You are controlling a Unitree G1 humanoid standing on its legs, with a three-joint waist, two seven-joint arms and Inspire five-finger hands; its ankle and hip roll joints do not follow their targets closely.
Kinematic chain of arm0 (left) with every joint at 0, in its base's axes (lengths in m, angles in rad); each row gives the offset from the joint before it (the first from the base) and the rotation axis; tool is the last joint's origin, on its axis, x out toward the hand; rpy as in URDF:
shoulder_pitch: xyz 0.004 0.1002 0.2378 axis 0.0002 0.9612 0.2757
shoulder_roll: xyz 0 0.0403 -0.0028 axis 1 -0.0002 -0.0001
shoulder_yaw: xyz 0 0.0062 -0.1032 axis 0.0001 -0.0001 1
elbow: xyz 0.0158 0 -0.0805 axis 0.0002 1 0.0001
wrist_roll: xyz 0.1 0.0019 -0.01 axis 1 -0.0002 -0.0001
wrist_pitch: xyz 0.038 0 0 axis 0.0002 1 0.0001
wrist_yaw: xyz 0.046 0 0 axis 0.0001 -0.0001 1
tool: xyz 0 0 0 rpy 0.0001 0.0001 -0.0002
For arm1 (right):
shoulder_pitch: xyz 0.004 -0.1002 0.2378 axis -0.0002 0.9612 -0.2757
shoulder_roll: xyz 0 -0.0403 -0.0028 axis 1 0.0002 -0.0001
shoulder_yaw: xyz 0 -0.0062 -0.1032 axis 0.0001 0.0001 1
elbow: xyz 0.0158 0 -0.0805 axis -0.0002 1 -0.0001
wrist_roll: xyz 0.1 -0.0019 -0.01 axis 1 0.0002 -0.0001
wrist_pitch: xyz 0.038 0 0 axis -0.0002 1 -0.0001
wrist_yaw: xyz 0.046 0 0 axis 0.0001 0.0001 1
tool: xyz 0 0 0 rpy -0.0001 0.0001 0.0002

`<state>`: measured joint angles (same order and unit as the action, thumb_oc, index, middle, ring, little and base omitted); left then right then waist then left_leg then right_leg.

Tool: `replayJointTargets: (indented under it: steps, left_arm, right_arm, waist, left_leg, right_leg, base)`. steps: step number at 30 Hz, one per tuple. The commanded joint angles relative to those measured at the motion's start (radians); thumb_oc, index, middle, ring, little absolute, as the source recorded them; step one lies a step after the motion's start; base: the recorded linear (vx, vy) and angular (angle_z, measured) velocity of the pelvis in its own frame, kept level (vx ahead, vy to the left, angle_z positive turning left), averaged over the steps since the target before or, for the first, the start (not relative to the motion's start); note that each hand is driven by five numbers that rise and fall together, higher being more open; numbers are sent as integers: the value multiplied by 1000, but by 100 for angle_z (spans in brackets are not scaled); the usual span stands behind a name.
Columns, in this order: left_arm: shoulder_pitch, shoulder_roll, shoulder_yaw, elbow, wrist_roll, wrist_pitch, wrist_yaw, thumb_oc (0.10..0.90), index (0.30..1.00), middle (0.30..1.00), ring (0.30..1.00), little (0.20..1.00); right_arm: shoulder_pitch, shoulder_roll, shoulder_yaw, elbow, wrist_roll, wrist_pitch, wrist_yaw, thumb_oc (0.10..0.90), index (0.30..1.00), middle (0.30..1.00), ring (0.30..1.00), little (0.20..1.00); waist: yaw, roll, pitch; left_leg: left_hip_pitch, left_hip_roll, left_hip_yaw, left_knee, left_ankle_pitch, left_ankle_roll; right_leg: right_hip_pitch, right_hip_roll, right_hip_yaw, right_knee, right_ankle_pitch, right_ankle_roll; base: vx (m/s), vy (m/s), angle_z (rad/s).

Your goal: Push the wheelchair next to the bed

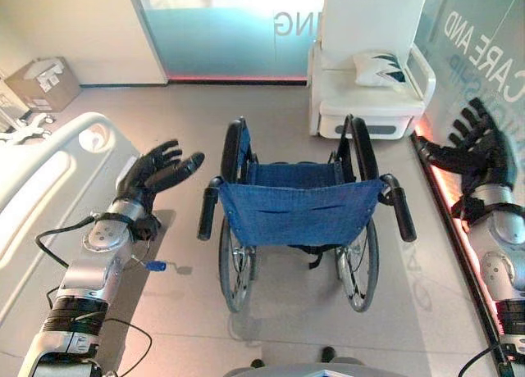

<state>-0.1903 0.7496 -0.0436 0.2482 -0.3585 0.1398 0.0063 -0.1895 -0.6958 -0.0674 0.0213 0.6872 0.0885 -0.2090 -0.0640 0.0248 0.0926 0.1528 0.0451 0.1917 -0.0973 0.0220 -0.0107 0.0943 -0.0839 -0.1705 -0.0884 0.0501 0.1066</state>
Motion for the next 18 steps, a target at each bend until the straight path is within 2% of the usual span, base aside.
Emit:
replayJointTargets:
  steps: [1,7,10,18]
  left_arm:
    - [-174,120,-20,23,79,-61,90,800,900,900,900,900]
    - [-175,61,-66,20,74,-39,107,800,900,900,900,900]
    - [-176,27,-87,17,41,-44,102,800,900,900,900,900]
    - [-186,-1,-120,7,7,-68,87,800,900,900,900,900]
  right_arm:
    - [-89,-44,6,-86,0,-53,22,800,900,900,900,900]
    - [-97,-28,49,-46,-54,-25,22,800,900,900,900,900]
    - [-95,-15,75,-30,-57,10,32,800,900,900,900,900]
    - [-91,12,121,27,-60,33,37,800,900,900,900,900]
  waist:
    - [5,-21,-62]
    - [8,-27,-57]
    - [10,-32,-51]
    - [16,-38,-41]
  left_leg:
    - [-23,-48,32,10,-53,5]
    - [-23,-49,35,10,-52,6]
    - [-22,-49,36,10,-51,7]
    - [-22,-50,33,13,-49,8]
  right_leg:
    - [2,25,-46,65,-70,1]
    - [2,29,-43,66,-68,3]
    - [1,30,-43,69,-68,3]
    - [2,31,-49,77,-71,1]
  base:
    - [0,0,0]
    - [0,0,0]
    - [0,0,0]
    - [0,0,0]
